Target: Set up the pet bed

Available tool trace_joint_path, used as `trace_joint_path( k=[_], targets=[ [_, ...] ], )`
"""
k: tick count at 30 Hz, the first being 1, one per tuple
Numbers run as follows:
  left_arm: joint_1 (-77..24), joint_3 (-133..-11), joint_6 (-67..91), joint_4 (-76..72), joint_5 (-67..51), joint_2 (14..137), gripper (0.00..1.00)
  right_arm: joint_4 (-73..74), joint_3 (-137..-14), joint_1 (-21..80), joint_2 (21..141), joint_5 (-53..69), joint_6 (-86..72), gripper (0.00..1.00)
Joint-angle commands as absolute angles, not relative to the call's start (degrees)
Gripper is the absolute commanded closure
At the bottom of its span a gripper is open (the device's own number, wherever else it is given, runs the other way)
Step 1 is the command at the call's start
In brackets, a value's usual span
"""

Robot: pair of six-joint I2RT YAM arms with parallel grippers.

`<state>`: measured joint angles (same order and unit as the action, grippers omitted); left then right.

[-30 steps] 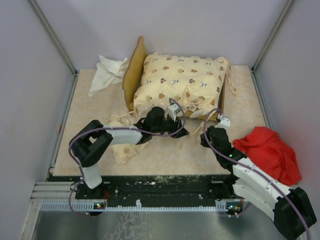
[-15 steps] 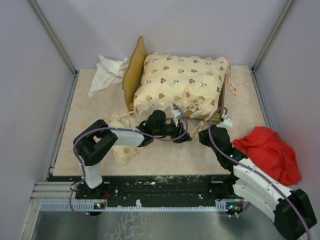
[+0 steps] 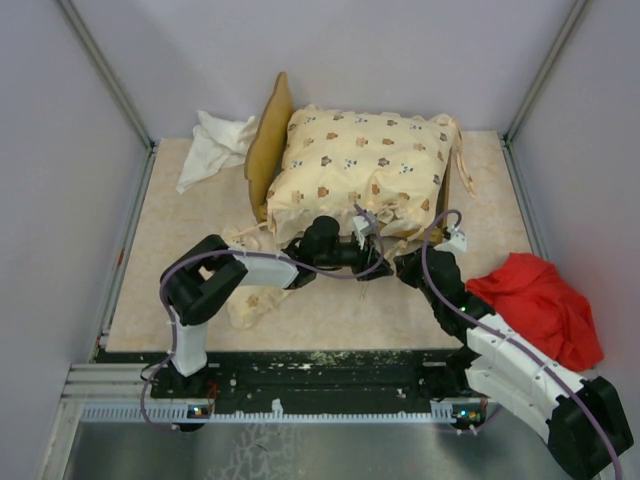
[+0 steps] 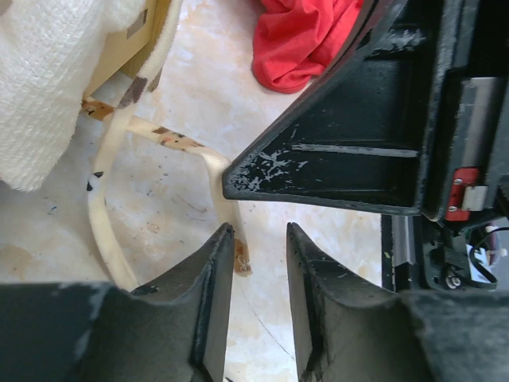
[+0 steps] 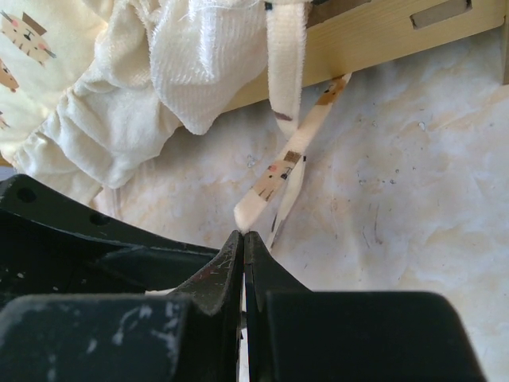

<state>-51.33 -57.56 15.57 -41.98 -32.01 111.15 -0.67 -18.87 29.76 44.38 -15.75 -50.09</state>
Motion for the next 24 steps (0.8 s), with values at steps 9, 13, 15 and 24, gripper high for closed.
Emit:
trace_joint_path(
  k=[9, 13, 15, 24],
  targets=[
    [-51.7, -59.0, 15.5, -47.1, -34.1, 112.7, 0.6, -2.1, -21.8, 29.8, 43.6, -16.6, -52.9, 1.0],
    [-51.8, -58.5, 15.7, -48.3, -34.0, 113.4, 0.58, -2.0, -21.9, 29.8, 43.3, -16.9, -53.6, 1.0],
    [-51.7, -58.9, 15.4, -47.6, -33.0, 113.9, 0.58, -2.0, -21.9, 29.8, 43.2, -16.9, -54.1, 1.0],
    [-51.8, -58.6, 13.1, -46.8, -31.0, 114.4, 0.55, -1.7, -21.8, 29.8, 42.9, -17.3, -56.0, 1.0]
  ],
)
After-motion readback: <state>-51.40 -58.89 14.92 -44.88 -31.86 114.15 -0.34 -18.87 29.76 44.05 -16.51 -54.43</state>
